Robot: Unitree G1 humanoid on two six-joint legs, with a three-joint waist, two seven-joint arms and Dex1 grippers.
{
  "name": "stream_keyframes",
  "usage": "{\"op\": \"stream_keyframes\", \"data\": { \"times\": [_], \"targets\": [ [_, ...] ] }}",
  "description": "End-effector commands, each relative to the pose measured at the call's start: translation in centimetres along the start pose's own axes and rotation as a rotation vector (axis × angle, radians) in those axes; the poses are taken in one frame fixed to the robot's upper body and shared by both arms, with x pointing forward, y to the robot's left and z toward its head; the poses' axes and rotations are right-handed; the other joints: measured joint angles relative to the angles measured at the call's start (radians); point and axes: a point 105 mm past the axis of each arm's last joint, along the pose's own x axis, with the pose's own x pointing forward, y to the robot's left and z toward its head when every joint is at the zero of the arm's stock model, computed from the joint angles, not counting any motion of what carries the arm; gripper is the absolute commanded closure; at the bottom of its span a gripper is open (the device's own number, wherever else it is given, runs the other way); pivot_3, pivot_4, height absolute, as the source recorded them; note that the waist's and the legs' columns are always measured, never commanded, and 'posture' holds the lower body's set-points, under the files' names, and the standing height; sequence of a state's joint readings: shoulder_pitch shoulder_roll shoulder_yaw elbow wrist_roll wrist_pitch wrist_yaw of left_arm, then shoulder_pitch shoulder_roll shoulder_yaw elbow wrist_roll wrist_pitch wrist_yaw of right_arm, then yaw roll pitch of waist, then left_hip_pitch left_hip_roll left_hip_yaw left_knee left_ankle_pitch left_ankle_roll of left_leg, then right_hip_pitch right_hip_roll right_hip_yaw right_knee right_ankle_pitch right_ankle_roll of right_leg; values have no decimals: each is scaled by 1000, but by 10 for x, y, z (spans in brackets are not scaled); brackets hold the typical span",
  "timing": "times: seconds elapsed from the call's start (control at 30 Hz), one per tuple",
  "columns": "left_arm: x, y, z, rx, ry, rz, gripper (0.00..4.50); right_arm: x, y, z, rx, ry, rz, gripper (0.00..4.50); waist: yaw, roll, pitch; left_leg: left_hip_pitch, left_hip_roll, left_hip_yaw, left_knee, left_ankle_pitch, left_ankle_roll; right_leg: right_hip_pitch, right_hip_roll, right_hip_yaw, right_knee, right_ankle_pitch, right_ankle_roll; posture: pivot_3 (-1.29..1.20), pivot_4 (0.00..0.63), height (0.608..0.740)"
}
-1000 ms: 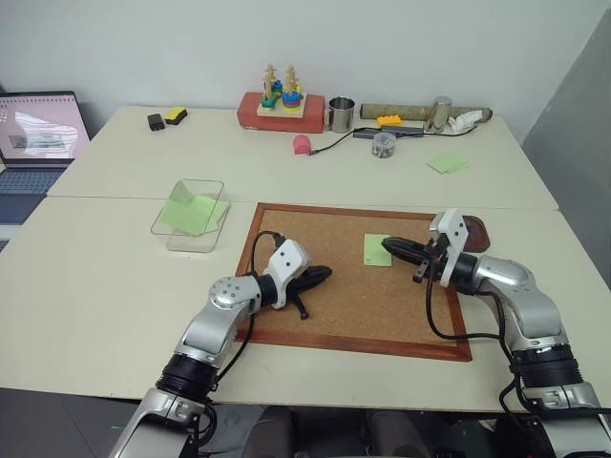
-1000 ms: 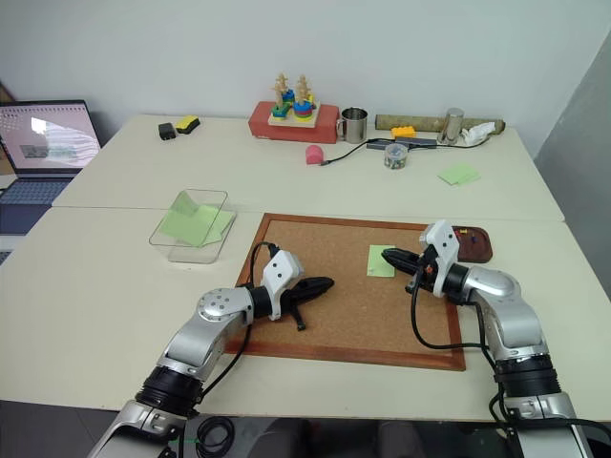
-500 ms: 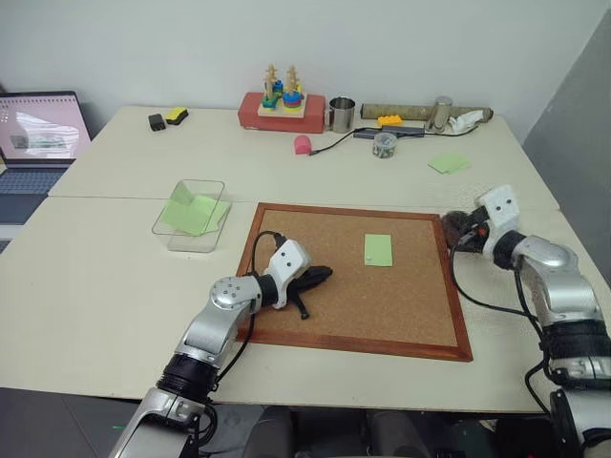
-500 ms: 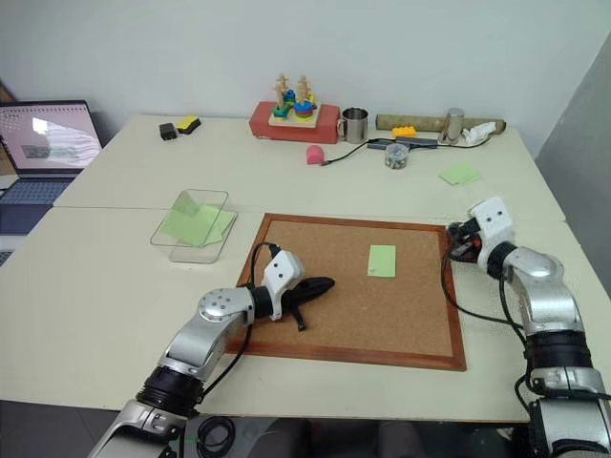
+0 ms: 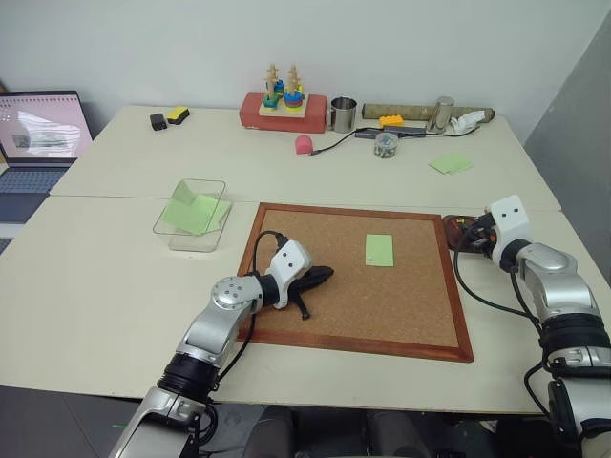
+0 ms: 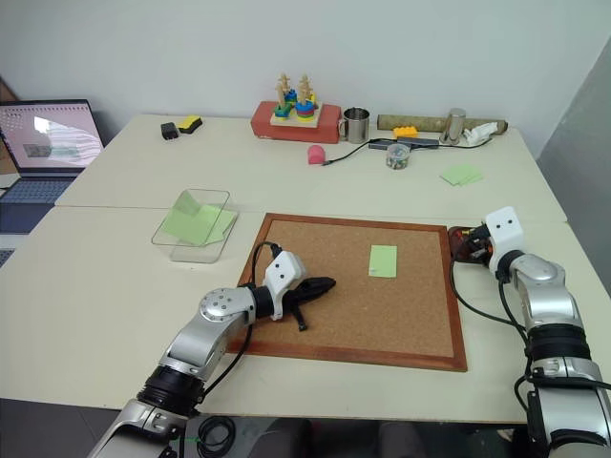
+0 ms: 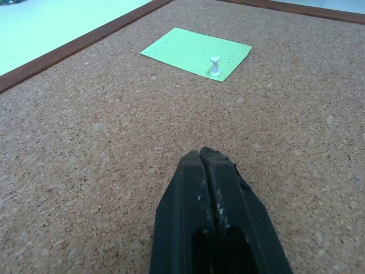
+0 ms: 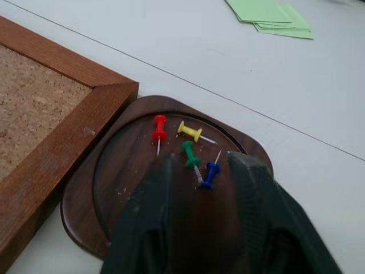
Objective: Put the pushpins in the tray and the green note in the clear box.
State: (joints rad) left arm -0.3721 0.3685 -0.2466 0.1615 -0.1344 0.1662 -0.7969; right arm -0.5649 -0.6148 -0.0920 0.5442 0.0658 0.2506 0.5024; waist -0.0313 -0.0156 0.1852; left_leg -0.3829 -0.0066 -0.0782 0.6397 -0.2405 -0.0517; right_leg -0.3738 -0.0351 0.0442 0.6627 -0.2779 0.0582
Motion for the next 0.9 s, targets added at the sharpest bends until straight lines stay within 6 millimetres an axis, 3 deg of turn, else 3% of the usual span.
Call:
{"op": "stream_keyframes", "data": {
  "times": [0.03, 0.17, 0.27, 0.4, 0.53, 0.6, 0.9],
  "targets": [
    [-4, -3, -28, -31, 105, 12, 4500, -6, -11, 32, 12, -110, -29, 2032, 0, 0, 0, 0, 0, 0, 0, 0, 0, 0, 0, 0, 0, 0, 0, 0, 150, 740],
    [-4, -3, -28, -31, 106, 12, 4500, -15, -10, 48, 17, -165, 14, 1194, 0, 0, 0, 0, 0, 0, 0, 0, 0, 0, 0, 0, 0, 0, 0, 0, 150, 740],
    [-4, -3, -28, -32, 106, 12, 4500, -24, 4, 61, 12, -207, 114, 1194, 0, 0, 0, 0, 0, 0, 0, 0, 0, 0, 0, 0, 0, 0, 0, 0, 150, 740],
    [-4, -3, -28, -39, 99, 9, 4500, -31, 33, 63, -61, -202, 239, 1194, 1, 0, 0, 0, 0, -1, 0, 0, 0, 0, 0, -1, 0, 0, 0, 0, 150, 740],
    [-5, -2, -26, -40, 95, 7, 4500, -41, 97, 67, -84, -266, 487, 1194, 0, 0, 0, 0, 1, -1, 0, 0, 0, 0, 0, -1, 0, 0, 0, 0, 150, 740],
    [-5, -1, -26, -40, 95, 8, 4500, -44, 115, 65, -89, -276, 553, 1194, 0, 1, 0, 0, 1, -1, 0, 0, 0, 0, 0, -1, 0, 0, 0, 0, 150, 740],
    [-6, -1, -27, -42, 97, 11, 4500, -30, 150, 56, -57, -280, 621, 1194, 1, 0, 0, 0, 1, -2, -1, 0, 0, 0, 0, -1, -1, 0, 1, 0, 150, 740]
  ]
}}
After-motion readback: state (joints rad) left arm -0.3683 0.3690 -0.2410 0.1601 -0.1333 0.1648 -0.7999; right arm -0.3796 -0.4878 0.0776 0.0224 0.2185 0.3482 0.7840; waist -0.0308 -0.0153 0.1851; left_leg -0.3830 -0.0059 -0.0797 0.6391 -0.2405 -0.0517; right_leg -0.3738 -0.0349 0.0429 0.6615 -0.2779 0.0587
